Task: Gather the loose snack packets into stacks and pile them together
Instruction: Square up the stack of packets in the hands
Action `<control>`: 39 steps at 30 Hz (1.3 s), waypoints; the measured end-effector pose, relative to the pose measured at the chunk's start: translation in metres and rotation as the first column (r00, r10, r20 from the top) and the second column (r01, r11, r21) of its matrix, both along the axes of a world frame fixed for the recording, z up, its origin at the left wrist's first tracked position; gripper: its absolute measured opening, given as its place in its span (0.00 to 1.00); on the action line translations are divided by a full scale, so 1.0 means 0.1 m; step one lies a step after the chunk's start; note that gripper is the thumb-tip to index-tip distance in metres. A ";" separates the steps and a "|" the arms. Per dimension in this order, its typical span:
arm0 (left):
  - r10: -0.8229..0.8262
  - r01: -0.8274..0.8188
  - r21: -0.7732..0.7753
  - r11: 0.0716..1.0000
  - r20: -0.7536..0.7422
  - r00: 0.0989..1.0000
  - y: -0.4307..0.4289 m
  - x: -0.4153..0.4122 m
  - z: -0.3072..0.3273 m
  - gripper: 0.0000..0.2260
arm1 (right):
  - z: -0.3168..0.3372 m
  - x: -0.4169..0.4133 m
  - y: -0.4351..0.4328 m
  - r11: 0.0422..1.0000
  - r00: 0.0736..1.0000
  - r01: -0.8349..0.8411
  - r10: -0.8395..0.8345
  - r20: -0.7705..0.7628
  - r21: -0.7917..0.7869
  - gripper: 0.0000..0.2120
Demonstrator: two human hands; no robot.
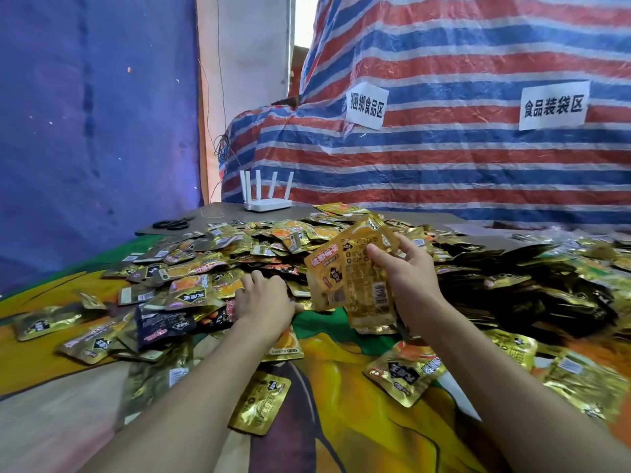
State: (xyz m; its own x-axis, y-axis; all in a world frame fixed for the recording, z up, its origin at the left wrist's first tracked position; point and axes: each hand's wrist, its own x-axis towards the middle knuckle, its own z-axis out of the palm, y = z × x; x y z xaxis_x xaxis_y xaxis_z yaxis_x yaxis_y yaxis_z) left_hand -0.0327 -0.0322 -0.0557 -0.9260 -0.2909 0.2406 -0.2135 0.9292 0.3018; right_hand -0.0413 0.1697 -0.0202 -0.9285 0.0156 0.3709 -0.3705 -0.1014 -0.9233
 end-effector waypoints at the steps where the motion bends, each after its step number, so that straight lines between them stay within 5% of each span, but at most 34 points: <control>1: -0.014 0.013 -0.013 1.000 -0.032 0.999 0.01 0.00 0.00 0.19 | 0.00 0.00 0.00 1.000 1.000 -0.006 0.006 0.006 -0.015 0.07; 8: -0.054 0.018 -0.116 0.993 -0.313 0.948 0.01 0.04 0.10 0.12 | -0.05 -0.03 -0.01 0.999 1.000 -0.006 0.007 0.012 -0.044 0.05; 11: -0.003 0.101 0.197 0.975 -0.445 0.895 -0.03 0.07 0.16 0.10 | -0.06 -0.04 0.00 0.999 1.000 0.013 -0.012 0.012 -0.052 0.04; 14: 0.014 0.268 0.500 0.823 -0.490 0.872 -0.04 0.11 0.17 0.12 | -0.06 -0.06 0.01 0.997 0.999 0.035 -0.034 0.016 -0.064 0.09; 21: -0.017 0.373 0.546 0.750 -0.547 0.837 0.09 0.20 0.22 0.12 | -0.10 -0.15 0.07 0.995 0.995 0.092 -0.090 0.047 -0.046 0.12; 25: 0.056 0.139 0.535 0.834 -0.331 0.942 0.00 0.20 0.24 0.14 | -0.11 -0.16 0.09 0.989 0.989 0.145 -0.145 0.005 -0.040 0.12; 27: 0.087 -0.062 0.265 0.962 -0.082 0.993 -0.01 0.25 0.29 0.10 | -0.11 -0.15 0.07 0.989 0.990 0.139 -0.139 -0.003 -0.050 0.11; 29: 0.139 -0.142 0.024 0.990 0.117 0.983 0.02 0.29 0.33 0.05 | -0.11 -0.14 0.06 0.991 0.992 0.121 -0.122 -0.012 -0.055 0.10; 31: 0.167 -0.153 -0.080 0.985 0.212 0.963 0.08 0.30 0.33 0.11 | -0.09 -0.12 0.05 0.993 0.994 0.096 -0.099 -0.039 -0.071 0.11; 35: 0.213 -0.197 -0.088 0.977 0.252 0.944 0.19 0.29 0.23 0.39 | -0.09 -0.08 0.02 0.998 0.998 0.040 -0.043 -0.053 -0.047 0.13; 39: 0.150 -0.175 0.142 0.974 0.167 0.974 0.22 0.25 0.24 0.41 | -0.08 -0.04 -0.01 1.000 0.997 0.011 -0.012 -0.072 -0.002 0.15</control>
State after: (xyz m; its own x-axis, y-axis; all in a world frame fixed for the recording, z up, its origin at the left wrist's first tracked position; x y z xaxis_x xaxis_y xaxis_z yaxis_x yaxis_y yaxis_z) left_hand -0.0073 -0.0097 -0.0317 -0.8856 -0.4629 0.0391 -0.4129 0.8229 0.3903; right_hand -0.0450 0.1692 -0.0287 -0.8989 0.0266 0.4373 -0.4376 -0.0979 -0.8938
